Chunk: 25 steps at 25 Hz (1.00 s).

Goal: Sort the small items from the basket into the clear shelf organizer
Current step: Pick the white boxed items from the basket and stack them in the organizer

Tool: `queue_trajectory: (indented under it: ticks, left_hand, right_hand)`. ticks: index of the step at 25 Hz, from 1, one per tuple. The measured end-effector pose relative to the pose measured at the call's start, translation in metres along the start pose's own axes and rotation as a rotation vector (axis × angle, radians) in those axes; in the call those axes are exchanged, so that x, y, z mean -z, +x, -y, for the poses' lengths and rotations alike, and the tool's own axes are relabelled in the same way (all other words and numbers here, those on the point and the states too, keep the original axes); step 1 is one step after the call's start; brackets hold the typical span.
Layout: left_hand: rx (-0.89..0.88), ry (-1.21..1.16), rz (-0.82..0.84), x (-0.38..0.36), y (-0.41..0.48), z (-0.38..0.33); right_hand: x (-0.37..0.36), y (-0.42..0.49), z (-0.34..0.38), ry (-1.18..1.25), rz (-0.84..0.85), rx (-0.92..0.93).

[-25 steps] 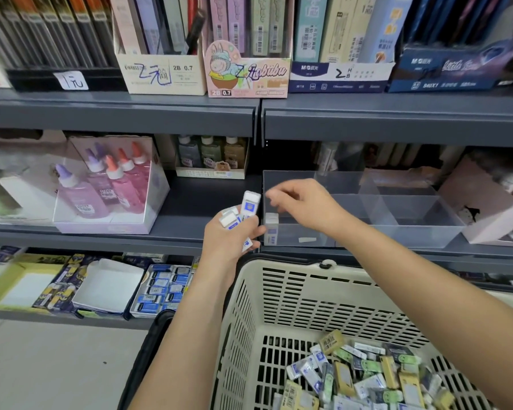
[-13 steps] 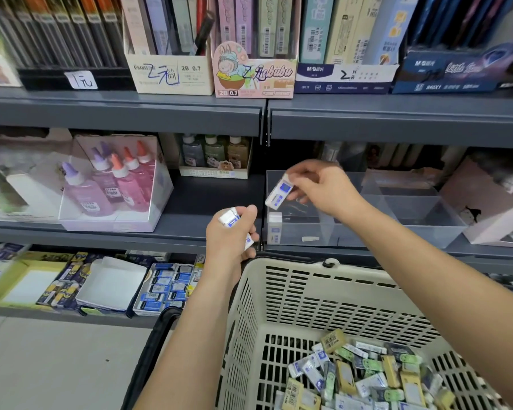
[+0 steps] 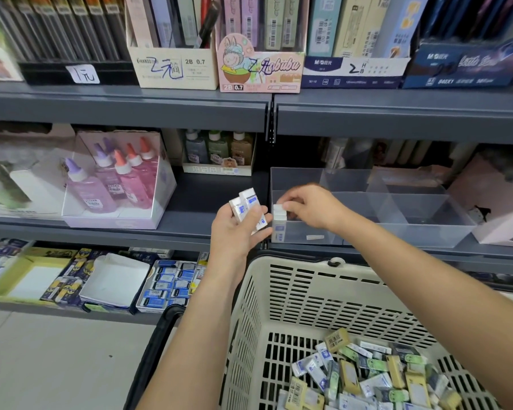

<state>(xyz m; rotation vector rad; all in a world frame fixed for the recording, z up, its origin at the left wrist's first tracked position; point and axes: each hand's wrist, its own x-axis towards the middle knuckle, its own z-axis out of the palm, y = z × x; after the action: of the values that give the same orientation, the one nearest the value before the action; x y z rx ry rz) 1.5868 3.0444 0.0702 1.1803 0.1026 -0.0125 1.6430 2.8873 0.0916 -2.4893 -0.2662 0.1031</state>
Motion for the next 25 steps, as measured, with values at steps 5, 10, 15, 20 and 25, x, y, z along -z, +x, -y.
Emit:
queue_trajectory:
  ticks: [5,10,15,20,25]
  left_hand:
    - [0.027,0.028,0.010,0.000,-0.001,-0.001]
    - [0.044,0.046,0.071,-0.001,-0.004,-0.003]
    - [0.055,0.015,0.069,-0.006,-0.006,-0.002]
    - [0.092,-0.080,0.103,-0.006,-0.004,-0.003]
    - [-0.018,0.087,0.047,-0.008,-0.003,0.001]
  right_hand:
    - [0.005,-0.006,0.007,-0.098,-0.029,0.053]
    - [0.011,-0.019,0.024,0.245,-0.110,0.172]
    - [0.016,-0.018,0.024,0.409,-0.114,0.151]
    - [0.019,-0.024,0.018,0.626,-0.076,0.109]
    - [0.022,-0.028,0.015,0.583,-0.008,0.027]
